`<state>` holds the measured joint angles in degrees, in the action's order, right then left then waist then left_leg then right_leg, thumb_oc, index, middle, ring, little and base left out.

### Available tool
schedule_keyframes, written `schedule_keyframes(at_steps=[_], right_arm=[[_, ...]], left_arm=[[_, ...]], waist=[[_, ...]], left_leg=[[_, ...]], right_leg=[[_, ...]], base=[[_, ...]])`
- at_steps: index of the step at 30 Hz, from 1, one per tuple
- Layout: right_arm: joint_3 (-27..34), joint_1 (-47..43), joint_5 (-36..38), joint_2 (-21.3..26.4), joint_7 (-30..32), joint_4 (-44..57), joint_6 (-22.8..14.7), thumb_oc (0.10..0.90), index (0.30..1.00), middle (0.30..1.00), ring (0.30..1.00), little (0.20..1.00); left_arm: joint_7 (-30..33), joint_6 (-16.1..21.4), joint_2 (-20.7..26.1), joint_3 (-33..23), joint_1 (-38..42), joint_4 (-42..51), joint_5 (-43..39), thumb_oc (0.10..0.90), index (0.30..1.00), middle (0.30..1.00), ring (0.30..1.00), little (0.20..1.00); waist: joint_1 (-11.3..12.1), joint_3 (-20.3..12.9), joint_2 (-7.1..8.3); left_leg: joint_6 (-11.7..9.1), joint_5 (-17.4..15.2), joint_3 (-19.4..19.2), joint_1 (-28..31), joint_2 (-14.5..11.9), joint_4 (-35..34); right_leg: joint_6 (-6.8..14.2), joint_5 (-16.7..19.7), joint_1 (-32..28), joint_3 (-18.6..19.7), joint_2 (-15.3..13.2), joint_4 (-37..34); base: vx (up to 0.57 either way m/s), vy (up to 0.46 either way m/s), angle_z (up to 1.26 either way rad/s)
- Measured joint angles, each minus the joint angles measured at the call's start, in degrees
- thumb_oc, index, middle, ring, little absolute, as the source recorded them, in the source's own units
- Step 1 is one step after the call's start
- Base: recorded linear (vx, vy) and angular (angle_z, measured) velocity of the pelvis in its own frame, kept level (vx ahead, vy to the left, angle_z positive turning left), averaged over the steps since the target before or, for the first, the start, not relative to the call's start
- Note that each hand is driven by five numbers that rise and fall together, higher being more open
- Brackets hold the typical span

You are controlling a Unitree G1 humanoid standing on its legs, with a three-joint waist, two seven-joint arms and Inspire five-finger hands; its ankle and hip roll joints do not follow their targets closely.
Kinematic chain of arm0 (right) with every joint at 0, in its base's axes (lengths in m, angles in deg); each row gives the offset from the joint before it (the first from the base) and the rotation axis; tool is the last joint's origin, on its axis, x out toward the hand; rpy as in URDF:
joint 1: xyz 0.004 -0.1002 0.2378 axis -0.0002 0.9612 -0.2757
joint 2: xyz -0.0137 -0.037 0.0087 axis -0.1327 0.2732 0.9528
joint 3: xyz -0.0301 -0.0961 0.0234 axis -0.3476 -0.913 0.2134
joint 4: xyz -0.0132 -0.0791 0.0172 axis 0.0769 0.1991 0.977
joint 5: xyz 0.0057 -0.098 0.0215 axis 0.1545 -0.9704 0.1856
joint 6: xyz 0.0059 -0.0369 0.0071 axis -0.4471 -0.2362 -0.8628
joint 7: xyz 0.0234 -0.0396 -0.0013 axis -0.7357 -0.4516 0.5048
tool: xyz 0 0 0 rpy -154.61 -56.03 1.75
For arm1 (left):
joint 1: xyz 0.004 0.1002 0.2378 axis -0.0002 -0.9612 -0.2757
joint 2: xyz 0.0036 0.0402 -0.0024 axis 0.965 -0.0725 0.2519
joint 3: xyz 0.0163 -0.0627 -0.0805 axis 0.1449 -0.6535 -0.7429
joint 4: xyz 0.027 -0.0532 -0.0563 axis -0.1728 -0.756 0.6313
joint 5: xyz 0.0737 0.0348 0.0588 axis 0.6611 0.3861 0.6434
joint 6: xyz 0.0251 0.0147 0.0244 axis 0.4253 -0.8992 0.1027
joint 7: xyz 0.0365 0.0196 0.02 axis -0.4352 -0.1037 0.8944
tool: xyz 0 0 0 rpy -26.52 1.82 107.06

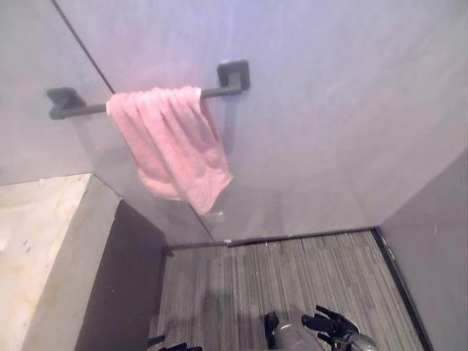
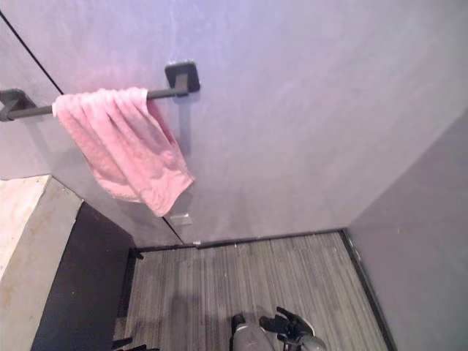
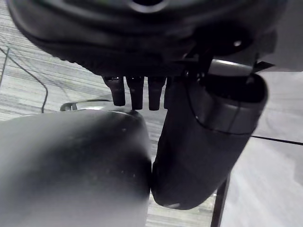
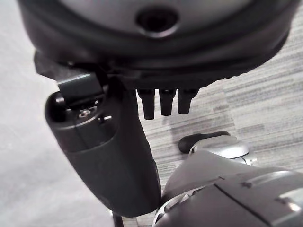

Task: Organize the bathroom.

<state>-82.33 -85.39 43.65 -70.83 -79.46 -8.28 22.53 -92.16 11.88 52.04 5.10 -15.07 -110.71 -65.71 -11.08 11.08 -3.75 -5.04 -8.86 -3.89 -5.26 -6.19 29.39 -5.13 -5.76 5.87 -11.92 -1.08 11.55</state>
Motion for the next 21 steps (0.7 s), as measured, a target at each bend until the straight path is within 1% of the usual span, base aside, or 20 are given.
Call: schedule_keyframes(at_steps=[1, 2, 3, 4, 5, 6, 7, 8, 10, 11, 12, 15, 17, 18, 21], right_arm=[[0.0, 0.3, 0.4, 0.2, -0.5, 0.0, 0.3, 0.8, 0.9, 0.9, 0.9, 0.9], [0.0, 0.7, 1.4, 0.6, -0.9, 0.0, 0.4, 0.8, 0.9, 0.9, 0.9, 0.9], [-0.1, 0.8, 2.2, 0.7, -1.0, 0.1, 0.4, 0.8, 0.9, 0.9, 0.9, 0.9], [-0.4, 1.0, 2.4, 0.9, -1.0, 0.2, 0.4, 0.8, 0.9, 0.9, 0.9, 0.9], [-0.6, 1.0, 2.7, 1.2, -1.0, 0.4, 0.2, 0.8, 0.9, 0.9, 0.9, 0.9], [-0.8, 1.3, 4.4, 1.4, -0.9, 1.2, 0.1, 0.8, 0.9, 0.9, 0.9, 0.9], [-0.9, 1.7, 5.1, 1.5, -0.7, 1.3, 0.1, 0.8, 0.9, 0.9, 0.9, 0.9], [-1.1, 2.2, 6.8, 1.6, 0.1, 1.3, 0.3, 0.8, 0.9, 0.9, 0.9, 0.9], [-0.7, 2.6, 8.5, 1.5, 0.9, 1.3, 0.3, 0.8, 0.9, 0.9, 0.9, 0.9], [-0.5, 2.7, 8.8, 1.3, 1.0, 1.3, 0.3, 0.8, 0.9, 0.9, 0.9, 0.9], [0.1, 3.8, 9.0, 0.2, 1.7, 1.1, 0.7, 0.8, 0.9, 0.9, 0.9, 0.9], [0.1, 5.8, 8.5, -0.7, 1.9, 1.1, 1.7, 0.8, 0.9, 0.9, 0.9, 0.9], [0.8, 7.9, 8.8, -1.1, 2.4, 1.2, 2.0, 0.8, 0.9, 0.9, 0.9, 0.9], [1.1, 8.2, 8.8, -1.0, 2.8, 1.2, 1.9, 0.8, 0.9, 0.9, 0.9, 0.9], [1.3, 9.0, 9.2, -1.0, 4.0, 1.3, 1.8, 0.8, 0.9, 0.9, 0.9, 0.9]], left_arm=[[0.1, 0.4, 0.2, 0.1, -0.1, 0.5, 0.5, 0.8, 0.9, 0.9, 0.9, 0.9], [0.6, 1.0, 0.4, 0.6, -0.1, 1.1, 0.5, 0.8, 0.9, 0.9, 0.9, 0.9], [0.7, 1.2, 0.8, 1.2, 0.0, 1.2, 0.5, 0.8, 0.9, 0.9, 0.9, 0.9], [0.9, 1.4, 1.2, 1.3, 0.0, 1.6, 0.5, 0.8, 0.9, 0.9, 0.9, 0.9], [1.0, 1.4, 1.4, 1.3, 0.4, 1.7, 0.5, 0.8, 0.9, 0.9, 0.9, 0.9], [1.5, 1.4, 1.6, 2.4, 1.4, 1.4, 0.6, 0.8, 0.9, 0.9, 0.9, 0.9], [1.8, 1.4, 1.6, 2.8, 1.9, 1.1, 0.6, 0.8, 0.9, 0.9, 0.9, 0.9], [2.7, 1.4, 1.7, 3.9, 1.7, 1.1, 1.3, 0.8, 0.9, 0.9, 0.9, 0.9], [3.3, 1.4, 1.8, 4.1, 1.7, 0.8, 2.5, 0.8, 0.9, 0.9, 0.9, 0.9], [3.6, 1.5, 1.9, 4.1, 1.8, 0.8, 2.6, 0.8, 0.9, 0.9, 0.9, 0.9], [4.5, 2.3, 2.6, 4.1, 2.0, 1.0, 2.7, 0.8, 0.9, 0.9, 0.9, 0.9], [7.0, 2.2, 3.5, 4.0, 1.7, 1.0, 2.4, 0.8, 0.9, 0.9, 0.9, 0.9], [8.8, 2.1, 4.3, 3.4, 1.0, 1.0, 2.2, 0.8, 0.9, 0.9, 0.9, 0.9], [9.3, 2.1, 4.7, 3.3, 0.3, 1.0, 2.2, 0.8, 0.9, 0.9, 0.9, 0.9], [10.0, 2.4, 5.7, 3.2, -0.7, 1.2, 1.7, 0.8, 0.9, 0.9, 0.9, 0.9]], waist=[[-0.1, 0.0, 0.26], [-0.2, 0.2, 0.85], [-0.1, -0.1, 0.82], [0.0, -0.3, 1.0], [-0.2, -0.3, 1.15], [-0.3, -0.3, 1.33], [-0.4, -0.4, 1.36], [-0.8, -1.4, 1.52], [-2.0, -2.7, 0.89], [-2.2, -2.6, 0.94], [-2.4, -3.1, 1.48], [-2.8, -3.4, 1.38], [-2.9, -3.8, 0.39], [-3.0, -4.0, 0.19], [-2.9, -4.2, -0.23]], left_leg=[[0.1, 0.1, -0.5, -0.2, 0.9, -5.0], [0.7, 0.7, -0.7, -1.0, 2.0, -12.4], [1.1, 1.8, -0.6, -2.0, 2.3, -15.5], [1.6, 4.4, -0.1, -3.0, 2.3, -19.1], [1.8, 6.8, 0.3, -4.1, 2.1, -20.5], [2.6, 9.7, 0.2, -4.8, 1.3, -20.5], [3.2, 11.3, 0.1, -4.6, 0.9, -20.3], [3.1, 12.2, -0.2, -3.7, 0.5, -21.0], [2.0, 11.6, -0.9, -2.9, 0.6, -23.1], [1.8, 11.7, -1.2, -2.4, 0.7, -23.8], [2.2, 12.6, -2.4, -0.5, 1.8, -27.2], [3.0, 13.7, -3.2, 1.7, 3.1, -30.9], [3.3, 14.2, -3.9, 2.0, 3.8, -32.4], [3.6, 14.4, -4.2, 2.1, 3.9, -32.7], [3.6, 14.4, -4.5, 2.1, 3.9, -32.7]], right_leg=[[0.3, 0.2, -1.3, -0.6, 0.0, -1.0], [0.4, 0.2, -2.1, -0.9, 0.4, -1.0], [0.5, 0.1, -2.3, -1.0, 0.8, -1.2], [0.6, 0.0, -2.8, -0.9, 1.5, -1.9], [0.6, 0.0, -3.1, -0.8, 2.0, -2.1], [0.7, -0.1, -4.3, -0.7, 2.5, -2.8], [0.9, -0.2, -5.0, -0.6, 2.6, -3.2], [1.1, -0.3, -6.0, -0.2, 2.7, -4.6], [1.7, -0.6, -6.1, 0.4, 2.7, -4.8], [2.0, -0.5, -6.1, 0.7, 2.6, -4.7], [3.4, -0.5, -6.0, 2.5, 1.6, -4.9], [4.9, -0.7, -6.1, 3.0, 0.3, -5.2], [5.9, -0.1, -6.1, 3.6, -0.2, -6.4], [6.2, 0.2, -6.1, 3.9, -0.2, -6.8], [6.1, 0.7, -6.4, 4.0, -0.2, -7.8]], base=[[0.05, -0.071, 0.34], [0.06, -0.082, 0.28], [0.07, -0.082, 0.05], [0.05, -0.053, -0.11], [0.13, -0.025, -0.21], [0.12, 0.004, -0.19], [0.16, 0.031, -0.28], [0.09, 0.024, -0.21], [0.12, 0.029, -0.14], [0.11, 0.026, -0.23], [0.07, 0.013, -0.26], [0.08, 0.002, -0.14], [0.05, -0.017, -0.12], [0.03, -0.016, -0.17], [0.03, -0.009, -0.05]])
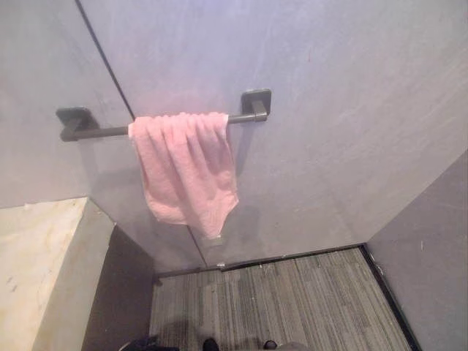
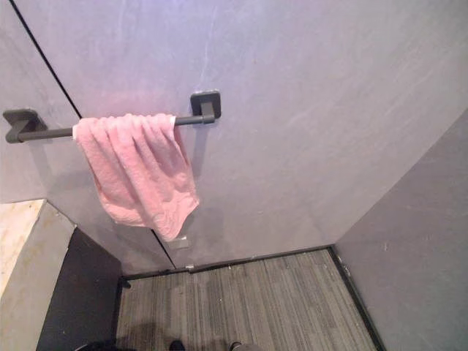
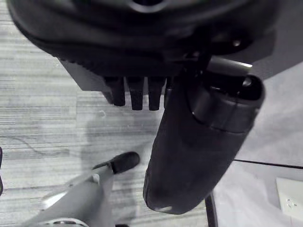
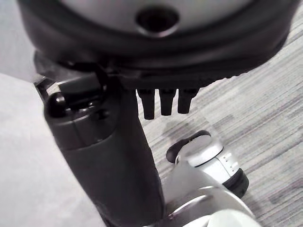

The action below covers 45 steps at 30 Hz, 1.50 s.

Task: Organize the bathroom.

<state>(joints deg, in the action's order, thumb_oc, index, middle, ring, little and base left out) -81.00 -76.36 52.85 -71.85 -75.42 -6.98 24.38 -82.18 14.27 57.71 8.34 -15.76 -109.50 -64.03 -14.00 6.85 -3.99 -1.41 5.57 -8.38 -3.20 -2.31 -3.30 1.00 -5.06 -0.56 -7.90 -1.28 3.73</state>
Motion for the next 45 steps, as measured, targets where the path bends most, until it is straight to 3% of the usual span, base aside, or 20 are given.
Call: schedule_keyframes(at_steps=[4, 6, 12, 17, 21, 29, 32, 45], right_arm=[[1.4, 2.4, 2.7, 0.3, 1.4, 5.6, -0.2, 0.8, 0.9, 0.9, 0.9, 0.9], [3.1, 5.5, 4.2, 2.4, 2.6, 16.8, 0.3, 0.8, 0.9, 0.9, 0.9, 0.9], [5.8, 3.7, 3.5, 6.5, 5.3, 33.1, 0.1, 0.8, 0.9, 0.9, 0.9, 0.9], [7.6, 5.4, -1.5, 6.4, 1.5, 45.2, 0.2, 0.8, 0.9, 0.9, 0.9, 0.9], [7.0, 6.1, -6.0, 5.9, -4.8, 56.3, 0.7, 0.8, 0.9, 0.9, 0.9, 0.9], [8.9, 1.9, -12.1, 9.6, -13.7, 65.2, 2.4, 0.8, 0.9, 0.9, 0.9, 0.9], [8.9, -0.2, -12.1, 13.2, -15.8, 68.3, 5.3, 0.8, 0.9, 0.9, 0.9, 0.9], [5.2, -8.0, -12.1, 20.2, -21.3, 75.2, 11.4, 0.8, 0.9, 0.9, 0.9, 0.9]], left_arm=[[-2.7, -0.2, 0.7, -0.5, -3.4, 8.1, 0.1, 0.8, 0.9, 0.9, 0.9, 0.9], [-4.5, -0.9, 2.3, 0.3, -6.8, 21.5, 0.2, 0.8, 0.9, 0.9, 0.9, 0.9], [-5.4, -2.2, 10.1, 0.1, -6.7, 42.4, 1.1, 0.8, 0.9, 0.9, 0.9, 0.9], [-8.9, -2.6, 13.0, -2.8, -8.0, 57.2, 0.5, 0.8, 0.9, 0.9, 0.9, 0.9], [-11.3, -2.3, 13.0, -5.3, -8.9, 63.1, 0.4, 0.8, 0.9, 0.9, 0.9, 0.9], [-15.6, -1.4, 15.5, -7.4, -8.5, 68.4, 0.4, 0.8, 0.9, 0.9, 0.9, 0.9], [-15.4, -1.5, 17.4, -8.0, -8.2, 72.3, -0.6, 0.8, 0.9, 0.9, 0.9, 0.9], [-13.0, -1.4, 23.3, -9.9, -1.3, 78.7, -5.4, 0.8, 0.9, 0.9, 0.9, 0.9]], waist=[[0.4, 0.1, -0.64], [1.2, 0.5, -1.05], [1.4, 1.5, -0.1], [2.8, 1.9, 0.34], [3.0, 2.5, 1.3], [4.3, 3.1, 2.49], [4.7, 3.2, 2.61], [6.9, 3.0, 3.08]], left_leg=[[0.0, 0.0, -0.3, 0.0, -0.2, 0.0], [0.0, 0.0, -0.4, 0.5, -0.2, -0.1], [-0.1, 0.3, 0.1, 0.7, -0.4, -0.2], [-0.1, 0.7, 0.5, 0.7, -0.2, -0.9], [-0.1, 0.7, 0.8, 0.8, -0.2, -0.9], [-0.3, 0.5, 1.3, 1.3, -0.1, -1.1], [-0.3, 0.5, 1.4, 1.4, 0.0, -1.2], [-0.3, 0.4, 2.4, 1.2, 0.3, -1.1]], right_leg=[[-0.3, 0.2, 0.0, 0.0, 0.2, -0.3], [-0.1, 0.5, -0.7, -0.1, 0.2, -0.9], [-0.2, 1.0, -1.5, -0.7, 0.4, -1.3], [-0.3, 1.8, -2.3, -1.2, 0.4, -3.2], [-0.3, 1.9, -2.9, -1.6, 0.5, -4.0], [-0.3, 1.9, -4.0, -2.0, 0.5, -4.9], [-0.3, 1.9, -4.2, -2.0, 0.5, -4.9], [-0.3, 1.9, -4.6, -3.0, 0.3, -4.9]], base=[[0.04, 0.002, -0.02], [0.0, 0.0, 0.0], [0.0, -0.006, 0.04], [0.01, -0.023, 0.06], [0.01, -0.034, 0.06], [0.01, -0.022, 0.03], [0.0, 0.0, 0.0], [0.0, 0.011, 0.04]])
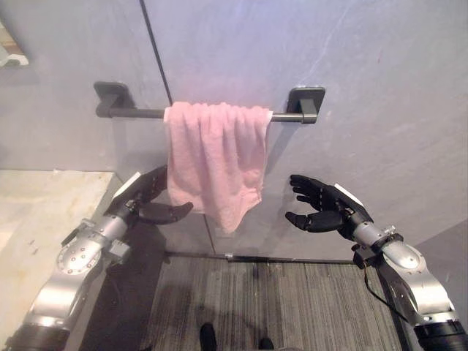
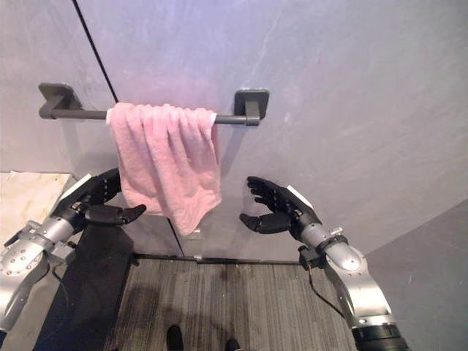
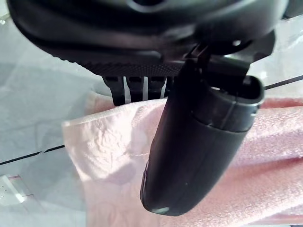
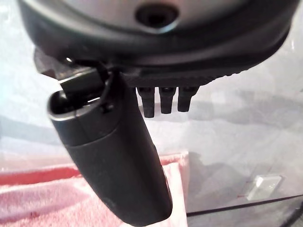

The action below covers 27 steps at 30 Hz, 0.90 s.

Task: Organize the bathroom.

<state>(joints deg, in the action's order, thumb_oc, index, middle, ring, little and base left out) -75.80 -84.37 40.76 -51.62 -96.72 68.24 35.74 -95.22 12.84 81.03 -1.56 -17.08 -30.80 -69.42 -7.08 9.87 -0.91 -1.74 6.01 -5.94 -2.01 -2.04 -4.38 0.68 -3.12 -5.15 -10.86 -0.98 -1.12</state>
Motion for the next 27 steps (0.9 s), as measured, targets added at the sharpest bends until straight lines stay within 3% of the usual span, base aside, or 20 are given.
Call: schedule_keyframes(at_steps=[8, 19, 27], right_arm=[[-3.4, -6.0, 0.2, 0.5, -1.3, 2.6, 2.7, 0.8, 0.9, 0.9, 0.9, 0.9], [-8.4, -12.7, 2.6, 2.6, 1.2, 2.7, 7.2, 0.8, 0.9, 0.9, 0.9, 0.9], [-9.9, -13.7, 2.8, 2.6, 2.2, 2.8, 7.8, 0.8, 0.9, 0.9, 0.9, 0.9]], left_arm=[[0.0, -0.3, 2.6, 1.2, 3.3, 0.5, -1.1, 0.8, 0.9, 0.9, 0.9, 0.9], [1.7, -3.9, 4.4, 6.6, 8.8, 0.4, -3.4, 0.8, 0.9, 0.9, 0.9, 0.9], [1.7, -6.0, 4.4, 6.9, 10.3, 0.4, -5.4, 0.8, 0.9, 0.9, 0.9, 0.9]], waist=[[0.6, -0.3, 0.58], [0.6, -0.8, 1.96], [0.7, -0.9, 2.01]], left_leg=[[0.0, -0.1, 0.1, -0.2, 0.1, 0.0], [0.2, 0.1, 1.3, -0.9, 0.4, 0.0], [0.2, 0.1, 1.4, -1.0, 0.4, 0.0]], right_leg=[[0.0, 0.0, -0.2, -0.1, -0.1, 0.0], [0.0, 0.0, -0.1, -1.0, -0.2, 0.0], [0.0, 0.0, -0.1, -1.2, -0.2, 0.1]], base=[[0.02, 0.016, 0.01], [-0.01, -0.003, 0.06], [0.0, 0.0, 0.0]])
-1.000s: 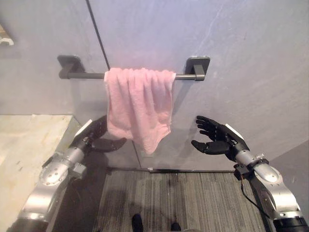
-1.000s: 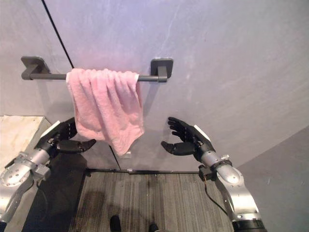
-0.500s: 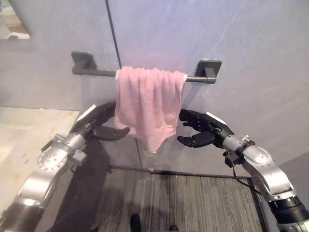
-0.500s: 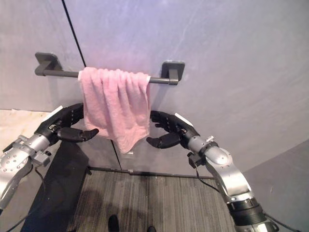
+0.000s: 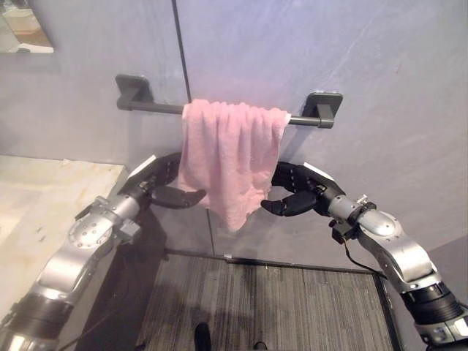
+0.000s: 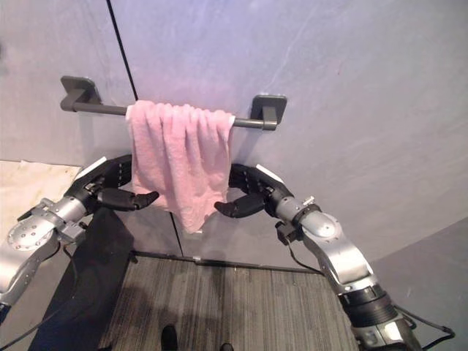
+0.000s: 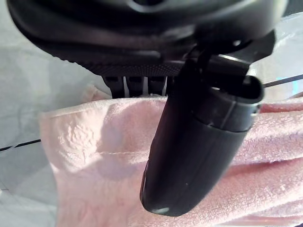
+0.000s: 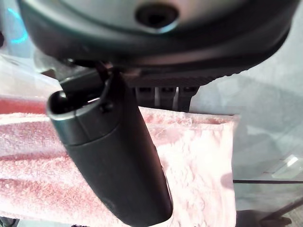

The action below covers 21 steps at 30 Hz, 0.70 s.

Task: Organize the bathroom.

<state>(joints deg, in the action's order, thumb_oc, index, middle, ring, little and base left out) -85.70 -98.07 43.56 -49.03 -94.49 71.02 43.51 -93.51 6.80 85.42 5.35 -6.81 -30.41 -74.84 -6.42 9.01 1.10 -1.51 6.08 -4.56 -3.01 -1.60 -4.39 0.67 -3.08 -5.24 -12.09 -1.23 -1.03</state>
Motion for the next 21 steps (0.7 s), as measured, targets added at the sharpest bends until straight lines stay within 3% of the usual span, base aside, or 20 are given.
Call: schedule_keyframes(at_steps=[21], right_arm=[[-5.6, -8.3, 2.9, -0.2, 3.5, 0.0, 3.0, 0.8, 0.9, 0.9, 0.9, 0.9]], left_arm=[[0.3, -4.1, 0.5, 3.9, 6.8, -0.7, -2.5, 0.8, 0.9, 0.9, 0.9, 0.9]], waist=[[0.0, -0.4, 0.65]], left_leg=[[0.6, -0.2, 0.0, 0.1, 0.0, 0.1]], right_leg=[[-0.1, 0.2, -0.2, 0.0, 0.0, 0.1]], base=[[0.0, 0.0, 0.0]])
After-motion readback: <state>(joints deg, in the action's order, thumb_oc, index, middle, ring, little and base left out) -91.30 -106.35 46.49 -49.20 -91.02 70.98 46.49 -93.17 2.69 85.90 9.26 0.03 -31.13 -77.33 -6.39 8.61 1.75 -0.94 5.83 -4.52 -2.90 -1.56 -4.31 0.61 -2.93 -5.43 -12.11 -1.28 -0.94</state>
